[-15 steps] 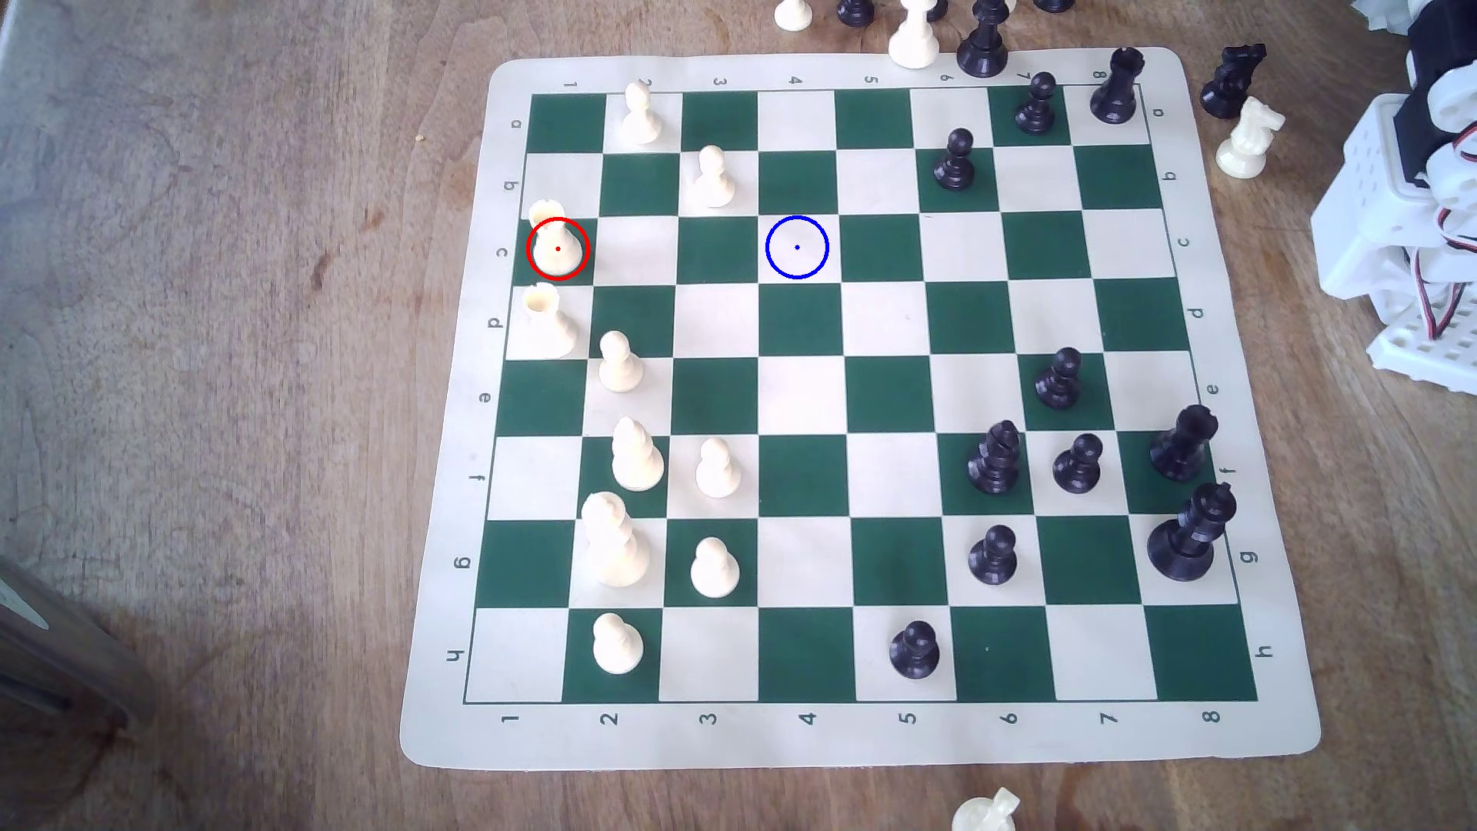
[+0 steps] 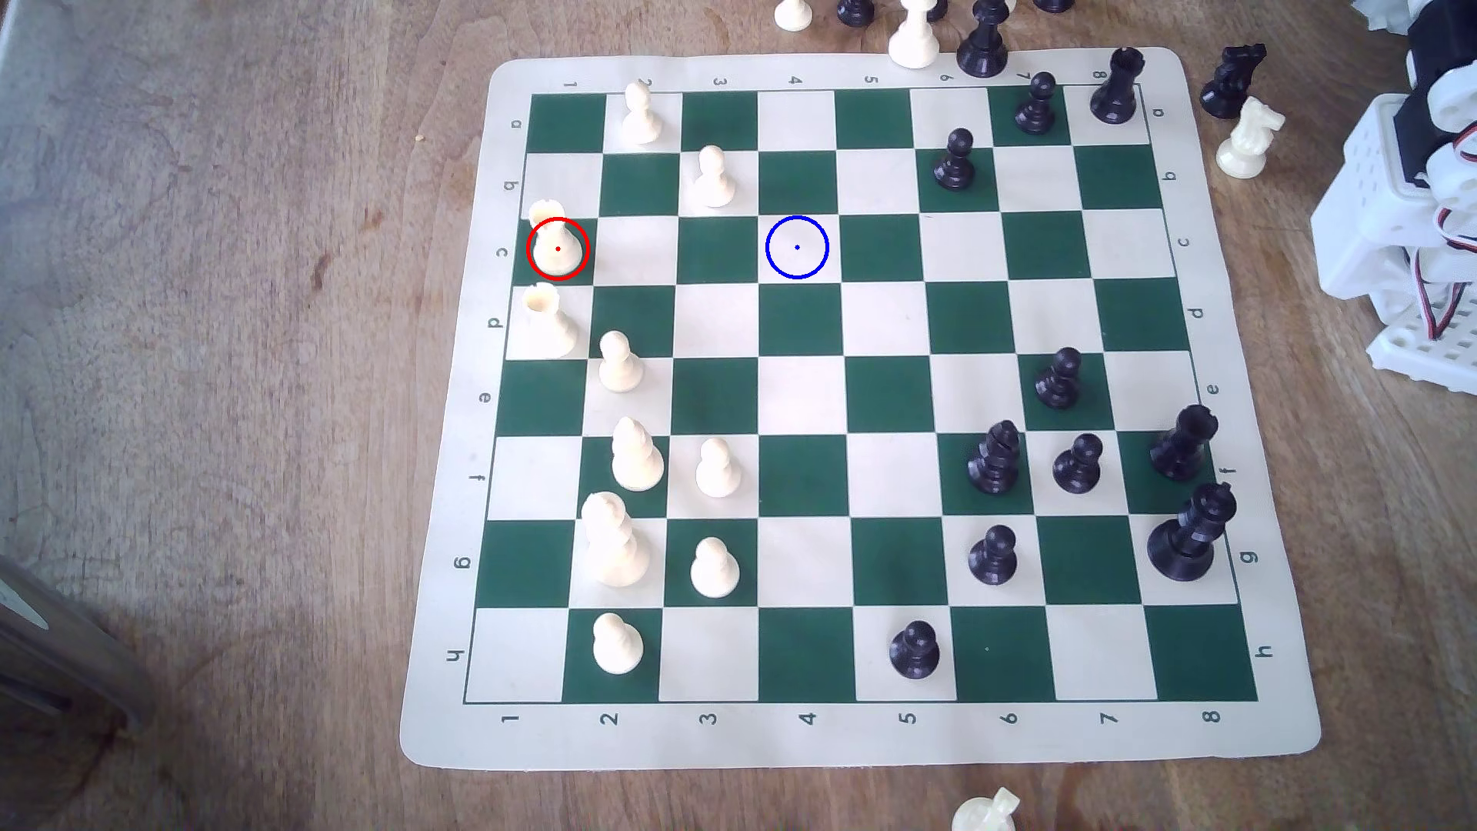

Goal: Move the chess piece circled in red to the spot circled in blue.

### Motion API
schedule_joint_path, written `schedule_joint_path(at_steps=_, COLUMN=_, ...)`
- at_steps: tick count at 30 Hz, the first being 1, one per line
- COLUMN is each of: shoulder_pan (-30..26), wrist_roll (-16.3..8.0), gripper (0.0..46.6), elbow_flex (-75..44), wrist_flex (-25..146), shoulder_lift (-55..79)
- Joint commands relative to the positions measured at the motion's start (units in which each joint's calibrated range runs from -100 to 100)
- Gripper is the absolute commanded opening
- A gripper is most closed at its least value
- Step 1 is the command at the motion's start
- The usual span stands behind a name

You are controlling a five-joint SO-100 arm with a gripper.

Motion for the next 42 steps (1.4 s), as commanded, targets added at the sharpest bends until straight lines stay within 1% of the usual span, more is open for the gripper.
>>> schedule_joint_path(at_steps=1, shoulder_pan=-0.3, wrist_roll=0.3, gripper=0.1, elbow_flex=0.9, wrist_flex=-1.0, shoulder_lift=-0.1)
schedule_joint_path(at_steps=2, shoulder_pan=-0.3, wrist_roll=0.0, gripper=0.1, elbow_flex=0.9, wrist_flex=-1.0, shoulder_lift=-0.1)
schedule_joint_path(at_steps=3, shoulder_pan=-0.8, wrist_roll=-3.4, gripper=0.1, elbow_flex=0.8, wrist_flex=1.4, shoulder_lift=-0.1)
schedule_joint_path(at_steps=4, shoulder_pan=-1.5, wrist_roll=-7.7, gripper=0.1, elbow_flex=0.8, wrist_flex=5.1, shoulder_lift=-0.1)
schedule_joint_path(at_steps=5, shoulder_pan=-2.8, wrist_roll=-9.2, gripper=0.1, elbow_flex=0.8, wrist_flex=8.7, shoulder_lift=-0.1)
schedule_joint_path(at_steps=7, shoulder_pan=-3.3, wrist_roll=-8.8, gripper=0.1, elbow_flex=0.8, wrist_flex=19.4, shoulder_lift=-0.2)
schedule_joint_path(at_steps=9, shoulder_pan=-3.7, wrist_roll=-9.1, gripper=0.1, elbow_flex=0.8, wrist_flex=29.2, shoulder_lift=-0.2)
schedule_joint_path(at_steps=10, shoulder_pan=-4.8, wrist_roll=-9.2, gripper=0.1, elbow_flex=0.8, wrist_flex=35.2, shoulder_lift=-0.2)
schedule_joint_path(at_steps=11, shoulder_pan=-6.1, wrist_roll=-8.6, gripper=0.1, elbow_flex=0.8, wrist_flex=40.2, shoulder_lift=-0.2)
schedule_joint_path(at_steps=12, shoulder_pan=-6.9, wrist_roll=-3.7, gripper=0.1, elbow_flex=0.8, wrist_flex=51.0, shoulder_lift=-0.1)
schedule_joint_path(at_steps=14, shoulder_pan=-6.9, wrist_roll=-2.3, gripper=0.1, elbow_flex=0.8, wrist_flex=58.7, shoulder_lift=-0.1)
schedule_joint_path(at_steps=15, shoulder_pan=-6.6, wrist_roll=0.3, gripper=0.1, elbow_flex=0.8, wrist_flex=62.2, shoulder_lift=-0.1)
schedule_joint_path(at_steps=16, shoulder_pan=-6.3, wrist_roll=4.5, gripper=0.1, elbow_flex=0.5, wrist_flex=69.0, shoulder_lift=-0.1)
schedule_joint_path(at_steps=18, shoulder_pan=-6.6, wrist_roll=6.0, gripper=0.2, elbow_flex=-1.1, wrist_flex=76.9, shoulder_lift=-0.1)
schedule_joint_path(at_steps=20, shoulder_pan=-6.8, wrist_roll=6.1, gripper=0.2, elbow_flex=-3.0, wrist_flex=84.4, shoulder_lift=-0.2)
schedule_joint_path(at_steps=21, shoulder_pan=-6.4, wrist_roll=6.9, gripper=0.2, elbow_flex=-4.2, wrist_flex=91.7, shoulder_lift=-0.2)
schedule_joint_path(at_steps=22, shoulder_pan=-6.0, wrist_roll=6.9, gripper=0.2, elbow_flex=-5.1, wrist_flex=95.5, shoulder_lift=-0.2)
schedule_joint_path(at_steps=23, shoulder_pan=-5.5, wrist_roll=6.7, gripper=0.2, elbow_flex=-8.3, wrist_flex=103.3, shoulder_lift=0.4)
schedule_joint_path(at_steps=26, shoulder_pan=-5.1, wrist_roll=6.2, gripper=0.6, elbow_flex=-16.7, wrist_flex=111.5, shoulder_lift=8.0)
schedule_joint_path(at_steps=28, shoulder_pan=-4.8, wrist_roll=4.9, gripper=1.1, elbow_flex=-25.4, wrist_flex=118.5, shoulder_lift=14.7)
schedule_joint_path(at_steps=29, shoulder_pan=-4.4, wrist_roll=4.0, gripper=1.6, elbow_flex=-33.3, wrist_flex=123.0, shoulder_lift=21.8)
schedule_joint_path(at_steps=33, shoulder_pan=-3.9, wrist_roll=2.6, gripper=3.5, elbow_flex=-44.2, wrist_flex=127.9, shoulder_lift=33.5)
schedule_joint_path(at_steps=34, shoulder_pan=-3.9, wrist_roll=1.6, gripper=4.7, elbow_flex=-48.7, wrist_flex=129.6, shoulder_lift=38.7)
schedule_joint_path(at_steps=36, shoulder_pan=-3.8, wrist_roll=0.3, gripper=6.3, elbow_flex=-52.8, wrist_flex=130.0, shoulder_lift=44.2)
schedule_joint_path(at_steps=37, shoulder_pan=-3.7, wrist_roll=0.0, gripper=6.5, elbow_flex=-54.8, wrist_flex=130.0, shoulder_lift=47.1)
schedule_joint_path(at_steps=38, shoulder_pan=-3.3, wrist_roll=-0.6, gripper=6.6, elbow_flex=-58.6, wrist_flex=130.1, shoulder_lift=53.1)
schedule_joint_path(at_steps=42, shoulder_pan=-3.5, wrist_roll=-1.1, gripper=6.3, elbow_flex=-68.5, wrist_flex=134.4, shoulder_lift=65.4)
